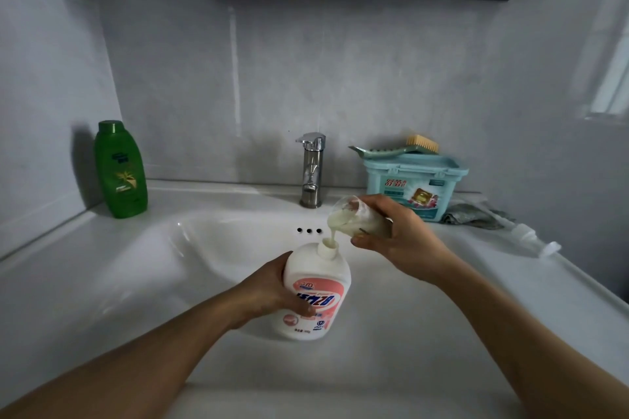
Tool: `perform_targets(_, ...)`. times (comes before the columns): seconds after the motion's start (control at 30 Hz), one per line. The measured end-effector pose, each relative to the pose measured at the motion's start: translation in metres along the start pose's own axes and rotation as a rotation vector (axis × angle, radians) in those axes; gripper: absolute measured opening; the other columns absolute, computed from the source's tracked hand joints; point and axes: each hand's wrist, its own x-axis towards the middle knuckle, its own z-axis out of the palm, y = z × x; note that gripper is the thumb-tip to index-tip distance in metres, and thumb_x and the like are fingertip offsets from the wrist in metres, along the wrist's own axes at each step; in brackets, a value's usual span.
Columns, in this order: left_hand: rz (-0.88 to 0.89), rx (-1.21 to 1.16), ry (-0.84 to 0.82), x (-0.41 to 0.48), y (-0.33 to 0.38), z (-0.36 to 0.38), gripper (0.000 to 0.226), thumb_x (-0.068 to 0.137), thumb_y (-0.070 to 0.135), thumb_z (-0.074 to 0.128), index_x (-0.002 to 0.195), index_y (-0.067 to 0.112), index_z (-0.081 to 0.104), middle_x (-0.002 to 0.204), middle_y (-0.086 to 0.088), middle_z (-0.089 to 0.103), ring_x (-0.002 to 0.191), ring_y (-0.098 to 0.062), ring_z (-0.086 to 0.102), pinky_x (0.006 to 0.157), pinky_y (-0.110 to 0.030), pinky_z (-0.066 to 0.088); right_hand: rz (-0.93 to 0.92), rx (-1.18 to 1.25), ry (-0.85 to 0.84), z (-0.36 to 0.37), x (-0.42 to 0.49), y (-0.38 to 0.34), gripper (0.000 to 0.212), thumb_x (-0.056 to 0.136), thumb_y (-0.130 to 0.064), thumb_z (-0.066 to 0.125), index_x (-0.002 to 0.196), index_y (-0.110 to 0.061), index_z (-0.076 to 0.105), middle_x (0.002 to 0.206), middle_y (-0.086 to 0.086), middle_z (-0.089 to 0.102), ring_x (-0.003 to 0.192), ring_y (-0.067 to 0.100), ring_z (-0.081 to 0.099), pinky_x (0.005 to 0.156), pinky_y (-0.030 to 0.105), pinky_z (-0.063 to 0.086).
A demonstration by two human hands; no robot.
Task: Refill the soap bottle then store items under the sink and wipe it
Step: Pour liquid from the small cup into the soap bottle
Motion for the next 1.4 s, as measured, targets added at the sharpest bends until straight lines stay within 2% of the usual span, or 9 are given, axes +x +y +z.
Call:
perform_targets(0.17,0.003,-0.004,-0.002,-0.0006,-0.0003,0.0004,0.069,0.061,0.0,0.086,0.118,0.026,0.056,0.105,0.003,0.073,0.1,-0.015,0.067,0.088,-0.035,0.055,-0.002,-0.011,-0.007,0.0001,-0.0007,-0.001,0.054,0.075,-0.021,0.076,0.123,-0.025,0.051,0.107,-0.011,0.056,0.097,0.009,0.055,0.089,0.029,0.049)
perform_targets(0.37,0.012,-0.018,0.005,0.0024,-0.0044,0.0001,0.072,0.059,-0.004,0.085,0.12,0.022,0.057,0.103,0.001,0.074,0.098,-0.016,0.069,0.088,-0.037,0.056,0.011,0.021,-0.011,0.0007,0.0002,-0.0006,0.051,0.075,-0.02,0.076,0.12,-0.026,0.052,0.105,-0.012,0.058,0.097,0.009,0.057,0.089,0.031,0.05)
perform_targets(0.53,0.014,-0.019,-0.005,0.0015,-0.0034,0.0006,0.07,0.06,-0.004,0.085,0.119,0.022,0.057,0.102,0.003,0.074,0.096,-0.012,0.069,0.081,-0.029,0.057,0.012,0.0,-0.01,0.001,-0.0002,-0.002,0.052,0.076,-0.02,0.076,0.121,-0.025,0.051,0.101,-0.016,0.054,0.095,0.008,0.055,0.087,0.027,0.049)
perform_targets(0.7,0.007,-0.017,0.0,0.0015,-0.0036,0.0007,0.068,0.06,-0.003,0.086,0.116,0.024,0.058,0.102,0.003,0.074,0.098,-0.015,0.069,0.088,-0.037,0.056,0.008,-0.001,-0.015,0.0007,-0.0007,-0.0018,0.052,0.076,-0.02,0.076,0.121,-0.024,0.051,0.106,-0.012,0.055,0.097,0.009,0.056,0.087,0.029,0.05)
perform_targets(0.9,0.004,-0.006,-0.005,0.0005,-0.0024,0.001,0.07,0.061,-0.001,0.086,0.118,0.025,0.057,0.103,0.004,0.074,0.097,-0.014,0.069,0.085,-0.034,0.057,0.014,-0.002,-0.022,0.0013,0.0001,-0.0012,0.052,0.076,-0.02,0.075,0.121,-0.025,0.05,0.109,-0.01,0.055,0.098,0.009,0.055,0.088,0.03,0.05)
perform_targets(1.2,-0.003,-0.001,-0.005,0.0008,-0.0027,0.0008,0.071,0.06,0.0,0.086,0.119,0.026,0.057,0.105,0.003,0.073,0.1,-0.015,0.068,0.09,-0.038,0.055,-0.001,-0.019,-0.028,0.002,0.0005,0.0006,0.053,0.076,-0.021,0.075,0.123,-0.024,0.049,0.11,-0.009,0.054,0.097,0.009,0.055,0.087,0.029,0.05)
perform_targets(1.4,0.006,-0.018,0.0,-0.0003,-0.0029,0.0016,0.068,0.061,-0.005,0.085,0.116,0.024,0.056,0.1,0.004,0.074,0.094,-0.011,0.069,0.076,-0.025,0.056,-0.006,-0.015,-0.018,0.0028,0.0011,0.0016,0.052,0.076,-0.021,0.076,0.121,-0.026,0.05,0.108,-0.009,0.056,0.096,0.009,0.055,0.085,0.027,0.049)
